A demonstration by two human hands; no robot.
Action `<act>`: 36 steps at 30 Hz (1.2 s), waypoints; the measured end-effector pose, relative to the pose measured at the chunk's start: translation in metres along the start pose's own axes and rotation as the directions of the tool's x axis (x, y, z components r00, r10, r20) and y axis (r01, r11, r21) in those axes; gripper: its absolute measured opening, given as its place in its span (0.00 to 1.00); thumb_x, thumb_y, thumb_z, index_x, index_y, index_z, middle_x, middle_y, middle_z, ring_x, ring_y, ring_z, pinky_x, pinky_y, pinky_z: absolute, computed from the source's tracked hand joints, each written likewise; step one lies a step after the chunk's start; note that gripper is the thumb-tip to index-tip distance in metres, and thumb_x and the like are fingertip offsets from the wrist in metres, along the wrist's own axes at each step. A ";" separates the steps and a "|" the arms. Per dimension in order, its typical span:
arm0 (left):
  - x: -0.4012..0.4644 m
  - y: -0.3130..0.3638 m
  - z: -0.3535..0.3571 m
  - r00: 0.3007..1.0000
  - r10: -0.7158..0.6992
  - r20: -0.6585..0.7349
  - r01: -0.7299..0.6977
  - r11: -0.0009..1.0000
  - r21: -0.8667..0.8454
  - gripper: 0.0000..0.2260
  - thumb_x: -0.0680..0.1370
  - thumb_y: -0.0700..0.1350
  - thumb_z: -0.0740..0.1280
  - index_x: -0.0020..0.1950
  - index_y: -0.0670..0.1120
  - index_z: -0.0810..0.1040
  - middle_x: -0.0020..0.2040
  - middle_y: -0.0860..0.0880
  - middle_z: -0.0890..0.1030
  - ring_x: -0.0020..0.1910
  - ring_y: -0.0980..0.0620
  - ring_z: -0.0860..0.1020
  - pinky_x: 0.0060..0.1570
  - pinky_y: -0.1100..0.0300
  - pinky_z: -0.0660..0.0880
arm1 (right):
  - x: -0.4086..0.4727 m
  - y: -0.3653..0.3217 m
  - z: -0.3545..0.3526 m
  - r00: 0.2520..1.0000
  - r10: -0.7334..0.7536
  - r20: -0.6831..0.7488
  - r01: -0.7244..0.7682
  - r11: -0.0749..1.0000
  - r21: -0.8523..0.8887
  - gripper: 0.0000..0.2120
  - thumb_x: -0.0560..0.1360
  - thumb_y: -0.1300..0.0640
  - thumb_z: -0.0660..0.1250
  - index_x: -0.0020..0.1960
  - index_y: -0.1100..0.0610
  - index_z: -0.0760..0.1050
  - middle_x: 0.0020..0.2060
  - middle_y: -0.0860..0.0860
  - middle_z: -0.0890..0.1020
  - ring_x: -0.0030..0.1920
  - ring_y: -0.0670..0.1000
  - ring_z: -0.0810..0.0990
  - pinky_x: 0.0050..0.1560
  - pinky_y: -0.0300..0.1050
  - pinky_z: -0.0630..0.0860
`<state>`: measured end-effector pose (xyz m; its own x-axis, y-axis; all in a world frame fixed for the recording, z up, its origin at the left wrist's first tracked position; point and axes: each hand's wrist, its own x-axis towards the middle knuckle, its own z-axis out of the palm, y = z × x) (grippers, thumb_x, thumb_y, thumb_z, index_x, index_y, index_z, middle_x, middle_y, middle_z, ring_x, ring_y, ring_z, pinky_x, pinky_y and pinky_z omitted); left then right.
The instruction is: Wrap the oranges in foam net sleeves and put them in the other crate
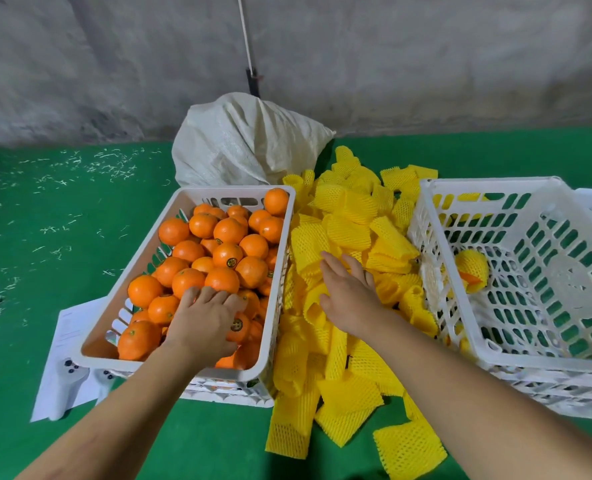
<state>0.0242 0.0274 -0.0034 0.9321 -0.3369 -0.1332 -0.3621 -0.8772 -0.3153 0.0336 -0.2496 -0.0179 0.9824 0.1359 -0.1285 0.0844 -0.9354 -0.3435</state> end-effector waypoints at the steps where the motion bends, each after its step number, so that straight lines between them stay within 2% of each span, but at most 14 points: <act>1: -0.002 -0.001 -0.004 0.998 -0.048 -0.028 0.047 0.998 -0.040 0.32 0.75 0.65 0.69 0.78 0.58 0.69 0.68 0.55 0.75 0.68 0.47 0.71 0.67 0.48 0.61 | -0.003 0.002 -0.001 0.998 -0.006 -0.057 0.008 1.000 0.026 0.30 0.84 0.48 0.62 0.82 0.53 0.57 0.83 0.42 0.49 0.82 0.54 0.46 0.76 0.60 0.55; 3: -0.006 0.001 -0.014 0.976 -0.170 -0.137 0.144 0.973 -0.179 0.32 0.74 0.64 0.72 0.76 0.56 0.74 0.67 0.51 0.76 0.66 0.45 0.73 0.63 0.46 0.65 | -0.010 0.006 -0.006 0.970 -0.011 -0.242 0.052 0.985 0.164 0.25 0.83 0.48 0.66 0.78 0.54 0.68 0.79 0.47 0.65 0.78 0.54 0.60 0.74 0.58 0.63; 5: -0.011 0.008 -0.031 0.914 -0.335 -0.227 0.159 0.814 -0.559 0.28 0.75 0.62 0.75 0.74 0.57 0.76 0.65 0.52 0.75 0.63 0.49 0.74 0.60 0.47 0.70 | -0.020 0.008 -0.008 0.868 0.070 -0.492 0.159 0.900 0.407 0.14 0.80 0.54 0.72 0.64 0.57 0.81 0.64 0.51 0.80 0.66 0.53 0.76 0.65 0.56 0.73; 7: -0.016 0.028 -0.058 0.889 -0.424 -0.174 0.008 0.393 -0.920 0.20 0.76 0.62 0.75 0.67 0.70 0.76 0.60 0.65 0.78 0.57 0.63 0.77 0.56 0.59 0.76 | -0.032 0.003 -0.011 0.791 0.259 -0.554 0.211 0.734 0.645 0.04 0.78 0.58 0.74 0.53 0.52 0.82 0.50 0.46 0.83 0.53 0.47 0.80 0.55 0.50 0.78; 9: -0.019 0.058 -0.074 0.933 -0.353 -0.072 -0.090 -0.034 -0.995 0.13 0.75 0.63 0.75 0.58 0.75 0.80 0.54 0.71 0.83 0.53 0.70 0.81 0.44 0.72 0.78 | -0.042 -0.007 -0.013 0.793 0.383 -0.474 0.212 0.556 0.804 0.10 0.78 0.59 0.74 0.52 0.46 0.77 0.45 0.41 0.81 0.48 0.42 0.80 0.46 0.41 0.78; 10: -0.019 0.072 -0.074 0.959 -0.282 -0.032 -0.086 -0.181 -0.980 0.15 0.73 0.64 0.77 0.59 0.70 0.82 0.55 0.67 0.85 0.53 0.67 0.82 0.43 0.73 0.78 | -0.046 -0.012 -0.012 0.795 0.407 -0.449 0.206 0.516 0.832 0.13 0.78 0.59 0.73 0.54 0.44 0.75 0.44 0.41 0.80 0.48 0.41 0.79 0.43 0.36 0.77; 12: -0.015 0.094 -0.066 0.990 -0.140 0.017 -0.032 -0.344 -0.938 0.27 0.69 0.65 0.78 0.65 0.58 0.83 0.64 0.55 0.85 0.63 0.56 0.82 0.57 0.63 0.81 | -0.052 -0.020 -0.010 0.795 0.417 -0.440 0.178 0.533 0.827 0.12 0.79 0.58 0.73 0.56 0.43 0.76 0.44 0.40 0.80 0.49 0.38 0.78 0.44 0.33 0.74; 15: -0.013 0.106 -0.047 1.000 -0.003 -0.018 -0.017 -0.413 -0.911 0.35 0.66 0.68 0.80 0.69 0.53 0.83 0.76 0.47 0.76 0.76 0.47 0.73 0.75 0.42 0.70 | -0.058 -0.021 -0.008 0.799 0.396 -0.452 0.172 0.570 0.804 0.07 0.78 0.58 0.73 0.52 0.46 0.80 0.47 0.43 0.81 0.50 0.36 0.77 0.49 0.39 0.74; 18: -0.015 0.102 -0.029 0.998 0.046 -0.035 -0.011 -0.431 -0.902 0.33 0.72 0.65 0.78 0.68 0.43 0.83 0.68 0.40 0.82 0.71 0.39 0.77 0.75 0.33 0.67 | -0.064 -0.013 -0.011 0.865 0.359 -0.350 0.129 0.515 0.847 0.05 0.78 0.56 0.73 0.49 0.45 0.81 0.47 0.43 0.84 0.52 0.43 0.81 0.53 0.51 0.80; 22: -0.016 0.102 -0.023 1.000 -0.016 0.001 -0.005 -0.376 -0.927 0.30 0.73 0.64 0.77 0.69 0.48 0.82 0.65 0.44 0.84 0.67 0.43 0.80 0.70 0.43 0.75 | -0.072 -0.015 -0.016 0.907 0.282 -0.312 0.137 0.504 0.853 0.10 0.79 0.60 0.72 0.50 0.44 0.79 0.47 0.46 0.85 0.53 0.48 0.83 0.56 0.58 0.81; 26: -0.019 0.110 -0.021 0.992 -0.124 -0.003 -0.048 -0.362 -0.931 0.30 0.70 0.60 0.80 0.69 0.61 0.74 0.61 0.52 0.83 0.60 0.51 0.82 0.56 0.60 0.80 | -0.083 -0.023 -0.016 0.884 0.279 -0.374 0.171 0.552 0.816 0.13 0.81 0.60 0.69 0.57 0.43 0.81 0.52 0.42 0.84 0.55 0.42 0.81 0.56 0.49 0.81; 30: -0.018 0.113 -0.021 0.987 -0.148 -0.053 -0.106 -0.372 -0.922 0.34 0.73 0.54 0.78 0.77 0.60 0.70 0.71 0.50 0.78 0.68 0.52 0.79 0.62 0.55 0.80 | -0.096 -0.031 -0.016 0.784 0.106 -0.612 0.338 0.754 0.563 0.09 0.79 0.61 0.65 0.53 0.53 0.83 0.50 0.44 0.81 0.54 0.46 0.79 0.54 0.41 0.76; 33: -0.017 0.115 -0.020 0.969 -0.239 -0.059 -0.169 -0.469 -0.867 0.29 0.75 0.52 0.77 0.75 0.50 0.75 0.67 0.43 0.82 0.66 0.43 0.81 0.64 0.50 0.80 | -0.101 -0.031 -0.015 0.719 -0.118 -0.685 0.440 0.840 0.318 0.08 0.75 0.60 0.63 0.49 0.54 0.80 0.47 0.45 0.79 0.50 0.50 0.76 0.50 0.43 0.72; 36: -0.018 0.117 -0.020 0.962 -0.272 -0.025 -0.160 -0.487 -0.859 0.29 0.72 0.60 0.80 0.70 0.53 0.78 0.64 0.43 0.83 0.64 0.40 0.82 0.63 0.45 0.80 | -0.095 -0.024 -0.010 0.758 -0.068 -0.648 0.379 0.855 0.353 0.08 0.74 0.60 0.65 0.50 0.51 0.79 0.49 0.43 0.77 0.52 0.49 0.73 0.52 0.41 0.71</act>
<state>-0.0350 -0.0761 -0.0189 0.9954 -0.0942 -0.0191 0.0365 0.1867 0.9817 -0.0601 -0.2432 0.0122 0.8473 -0.0449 0.5292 0.3856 -0.6333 -0.6710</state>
